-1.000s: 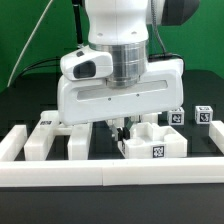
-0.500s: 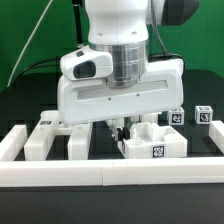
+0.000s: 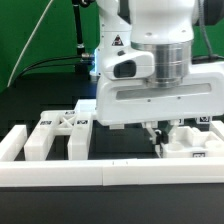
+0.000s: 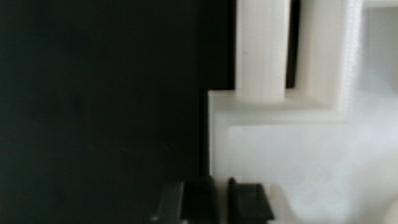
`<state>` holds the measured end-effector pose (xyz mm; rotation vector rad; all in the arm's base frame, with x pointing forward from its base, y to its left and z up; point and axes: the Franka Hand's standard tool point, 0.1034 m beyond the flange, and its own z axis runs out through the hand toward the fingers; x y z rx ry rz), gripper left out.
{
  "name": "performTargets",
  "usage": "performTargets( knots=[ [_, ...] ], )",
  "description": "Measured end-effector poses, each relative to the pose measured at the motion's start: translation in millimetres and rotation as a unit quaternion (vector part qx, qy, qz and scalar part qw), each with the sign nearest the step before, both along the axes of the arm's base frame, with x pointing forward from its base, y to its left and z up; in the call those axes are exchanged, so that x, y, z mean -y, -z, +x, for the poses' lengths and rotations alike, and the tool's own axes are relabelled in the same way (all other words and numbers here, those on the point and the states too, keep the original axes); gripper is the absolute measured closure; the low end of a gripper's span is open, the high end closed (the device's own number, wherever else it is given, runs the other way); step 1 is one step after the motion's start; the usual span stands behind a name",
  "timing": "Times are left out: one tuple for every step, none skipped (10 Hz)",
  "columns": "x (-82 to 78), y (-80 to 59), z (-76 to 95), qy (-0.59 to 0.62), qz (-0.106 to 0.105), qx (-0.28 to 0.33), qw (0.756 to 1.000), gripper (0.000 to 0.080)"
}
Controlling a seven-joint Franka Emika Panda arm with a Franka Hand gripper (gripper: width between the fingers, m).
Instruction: Assemble chair
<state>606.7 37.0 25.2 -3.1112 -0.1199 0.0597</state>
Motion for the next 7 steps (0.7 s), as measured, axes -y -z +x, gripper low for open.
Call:
performTargets(
  knots=[
    [-2.5,-1.6,4.7,0.031,-0.005,0.002,0.999,0.0771],
    [-2.1,-1.7,9.0,0.037,-0.006,0.001,0.999,0.0771],
    [-2.4,-0.6,13.7,0.043,-0.006,0.004,0.999,0.0771],
    [-2.4,-0.2,15.8,0.054,-0.006,0.003,0.998,0.0771],
    [-2.6,-0.1,15.8,0.056,-0.007,0.003,0.998,0.0771],
    [-2.3,-0.1,15.9,0.057,-0.008,0.003,0.998,0.0771],
    [-2.2,-0.1,15.8,0.057,-0.008,0.003,0.998,0.0771]
  ],
)
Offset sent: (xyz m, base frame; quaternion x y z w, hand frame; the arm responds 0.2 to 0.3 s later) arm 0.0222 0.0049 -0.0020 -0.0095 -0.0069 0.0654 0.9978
